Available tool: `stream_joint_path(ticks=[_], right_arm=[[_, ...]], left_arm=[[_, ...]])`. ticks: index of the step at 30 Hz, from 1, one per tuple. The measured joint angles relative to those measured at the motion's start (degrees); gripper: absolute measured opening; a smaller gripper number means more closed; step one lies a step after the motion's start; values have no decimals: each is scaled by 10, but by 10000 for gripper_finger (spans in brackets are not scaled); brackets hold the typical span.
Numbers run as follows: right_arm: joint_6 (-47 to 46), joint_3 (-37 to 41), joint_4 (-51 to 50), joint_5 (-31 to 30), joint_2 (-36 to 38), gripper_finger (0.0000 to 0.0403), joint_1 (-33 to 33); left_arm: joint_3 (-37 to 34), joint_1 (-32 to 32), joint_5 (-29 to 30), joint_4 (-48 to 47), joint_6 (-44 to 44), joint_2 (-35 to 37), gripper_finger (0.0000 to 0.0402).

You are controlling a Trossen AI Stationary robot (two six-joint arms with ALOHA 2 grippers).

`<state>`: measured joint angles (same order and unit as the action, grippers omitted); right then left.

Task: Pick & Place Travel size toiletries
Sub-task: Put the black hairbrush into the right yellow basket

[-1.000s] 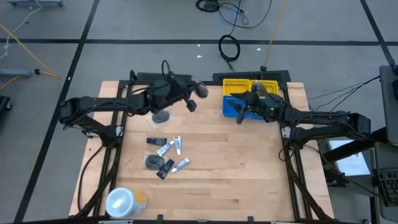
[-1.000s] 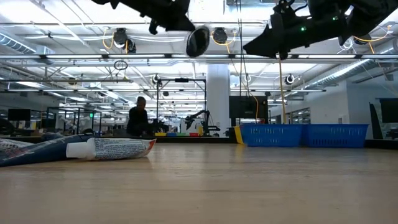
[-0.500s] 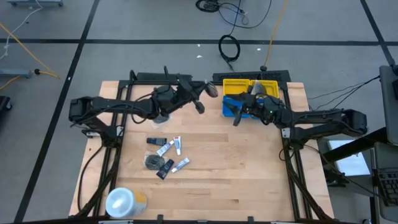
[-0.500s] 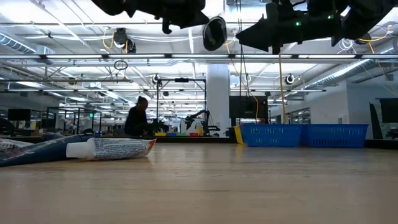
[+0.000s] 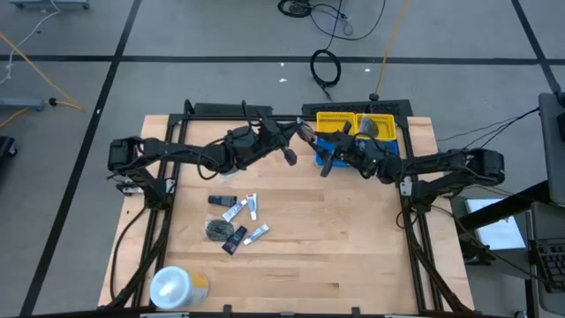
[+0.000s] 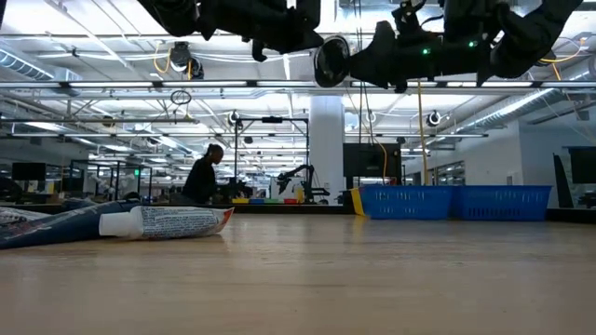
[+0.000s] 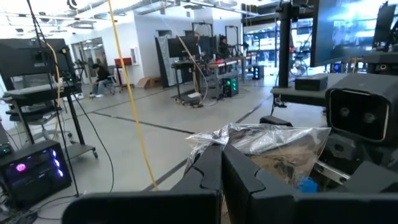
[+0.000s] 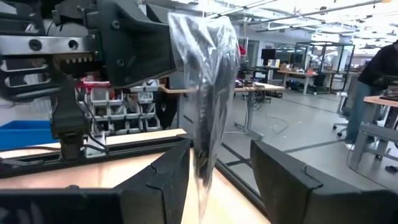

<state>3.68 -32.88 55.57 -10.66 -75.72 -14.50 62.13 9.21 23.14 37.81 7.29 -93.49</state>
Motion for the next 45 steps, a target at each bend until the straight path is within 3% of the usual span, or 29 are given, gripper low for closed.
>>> stream_joint_path(ticks=[6,15,22,29,34,45], right_arm=[[0,0,14,0,-11,126,0],[3,0,7,-1,-11,16,0],[-8,0,-4,-1,-11,14,0],[-1,0,-8,-1,-11,12,0],[21,0,-30,-48,1,0,-2],[65,0,-221,-134,98,1,-17]], left_arm=[[0,0,0,-8,6,0,0],[0,0,0,-9,9,0,6],[0,0,0,-32,3,0,28],[0,0,12,-34,8,0,77],[0,0,13,-41,29,0,118],[0,0,55,-220,11,60,170]])
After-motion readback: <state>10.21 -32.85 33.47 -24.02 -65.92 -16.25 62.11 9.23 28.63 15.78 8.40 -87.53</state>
